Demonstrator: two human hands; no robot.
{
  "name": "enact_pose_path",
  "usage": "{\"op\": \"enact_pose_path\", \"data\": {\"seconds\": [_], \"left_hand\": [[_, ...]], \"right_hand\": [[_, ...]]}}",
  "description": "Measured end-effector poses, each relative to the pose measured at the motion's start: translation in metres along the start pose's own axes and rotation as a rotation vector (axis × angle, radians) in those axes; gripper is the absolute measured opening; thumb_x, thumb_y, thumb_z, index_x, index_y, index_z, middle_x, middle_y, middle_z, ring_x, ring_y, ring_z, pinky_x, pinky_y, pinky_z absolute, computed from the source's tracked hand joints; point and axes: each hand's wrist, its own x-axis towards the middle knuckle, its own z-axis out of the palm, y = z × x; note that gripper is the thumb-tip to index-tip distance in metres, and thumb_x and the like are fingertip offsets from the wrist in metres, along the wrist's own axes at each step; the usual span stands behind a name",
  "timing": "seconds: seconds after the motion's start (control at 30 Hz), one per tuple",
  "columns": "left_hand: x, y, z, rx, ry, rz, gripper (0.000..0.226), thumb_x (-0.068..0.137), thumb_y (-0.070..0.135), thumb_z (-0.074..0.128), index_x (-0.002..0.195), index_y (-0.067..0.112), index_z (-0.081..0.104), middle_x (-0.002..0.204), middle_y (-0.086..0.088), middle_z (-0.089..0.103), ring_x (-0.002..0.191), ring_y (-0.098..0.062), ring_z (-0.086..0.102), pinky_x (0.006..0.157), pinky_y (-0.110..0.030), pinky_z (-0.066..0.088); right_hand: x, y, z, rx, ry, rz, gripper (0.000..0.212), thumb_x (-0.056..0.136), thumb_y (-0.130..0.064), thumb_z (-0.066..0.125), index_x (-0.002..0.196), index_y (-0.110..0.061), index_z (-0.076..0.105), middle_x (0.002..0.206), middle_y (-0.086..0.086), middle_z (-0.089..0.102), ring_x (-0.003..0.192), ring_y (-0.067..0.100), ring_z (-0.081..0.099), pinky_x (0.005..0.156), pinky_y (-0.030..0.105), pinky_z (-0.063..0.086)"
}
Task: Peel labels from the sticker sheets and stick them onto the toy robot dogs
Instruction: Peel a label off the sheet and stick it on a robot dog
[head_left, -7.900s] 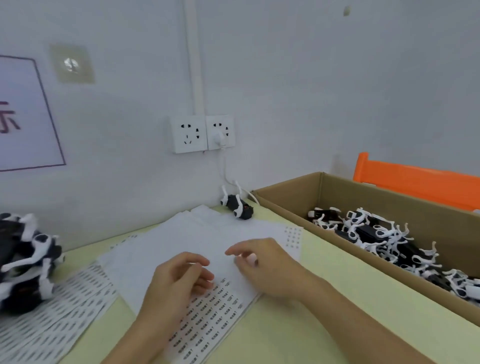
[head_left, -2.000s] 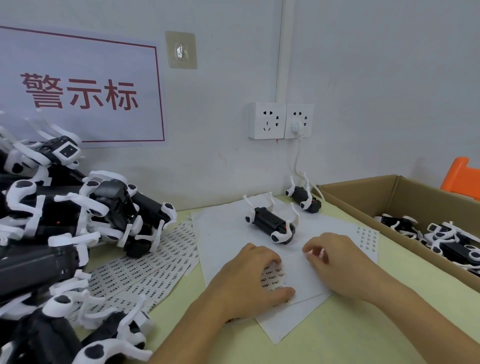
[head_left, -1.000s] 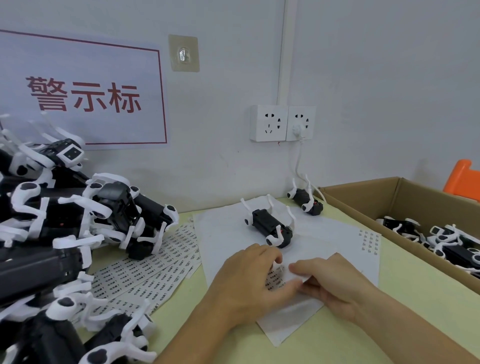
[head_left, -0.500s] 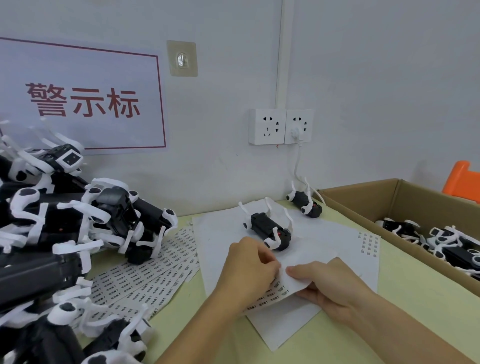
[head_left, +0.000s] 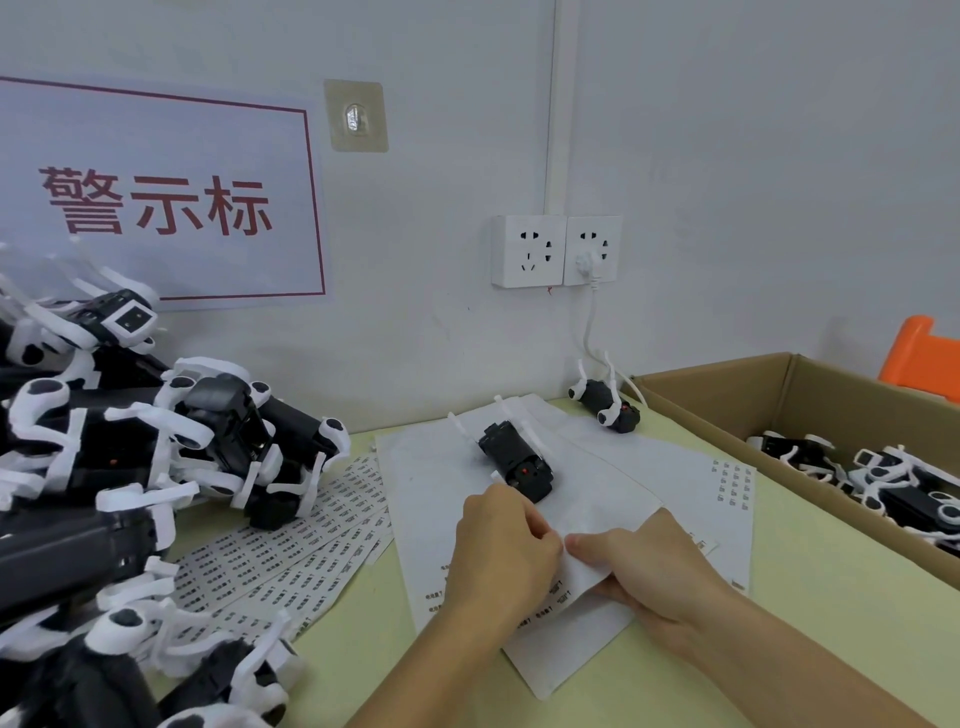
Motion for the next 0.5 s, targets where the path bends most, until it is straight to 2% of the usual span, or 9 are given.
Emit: {"op": "enact_pose_path", "data": {"seconds": [0.07,0.17,0.33,0.5], "left_hand": [[-0.001,0.0,0.002,-0.001,0.016,-0.001,0.014,0.087,0.017,0.065,0.076,0.012,0.072,0.083,-0.002,0.068,0.073,-0.014,0.067,0.068,-0.034,0.059],[-0.002,-0.002,0.005,-0.013,0.029,0.022,0.012,0.086,0.02,0.068,0.075,0.015,0.07,0.08,0.001,0.067,0.074,-0.01,0.065,0.068,-0.03,0.058],[0.003,-0.011,-0.002,-0.166,-0.033,-0.008,0.017,0.082,0.011,0.069,0.067,0.017,0.072,0.066,0.001,0.07,0.059,-0.003,0.064,0.056,-0.017,0.052],[0.008,-0.018,-0.011,-0.232,-0.139,-0.016,0.019,0.08,0.008,0.071,0.069,0.02,0.079,0.066,0.007,0.074,0.065,-0.005,0.07,0.066,-0.02,0.057]], "right_hand": [[-0.001,0.0,0.001,-0.008,0.002,0.003,0.044,0.078,-0.003,0.077,0.115,0.006,0.057,0.105,0.025,0.07,0.084,0.039,0.074,0.084,0.057,0.058],[0.0,-0.001,0.001,-0.032,0.012,-0.006,0.043,0.076,-0.004,0.077,0.112,0.008,0.058,0.103,0.027,0.07,0.086,0.04,0.073,0.085,0.059,0.057],[0.001,0.001,-0.002,-0.026,-0.002,-0.02,0.016,0.081,0.002,0.072,0.097,0.005,0.07,0.087,0.019,0.076,0.081,0.036,0.075,0.086,0.056,0.058],[0.002,0.0,-0.002,0.013,-0.004,-0.001,0.018,0.081,0.006,0.071,0.099,0.006,0.069,0.088,0.019,0.076,0.082,0.036,0.075,0.084,0.053,0.06]]}}
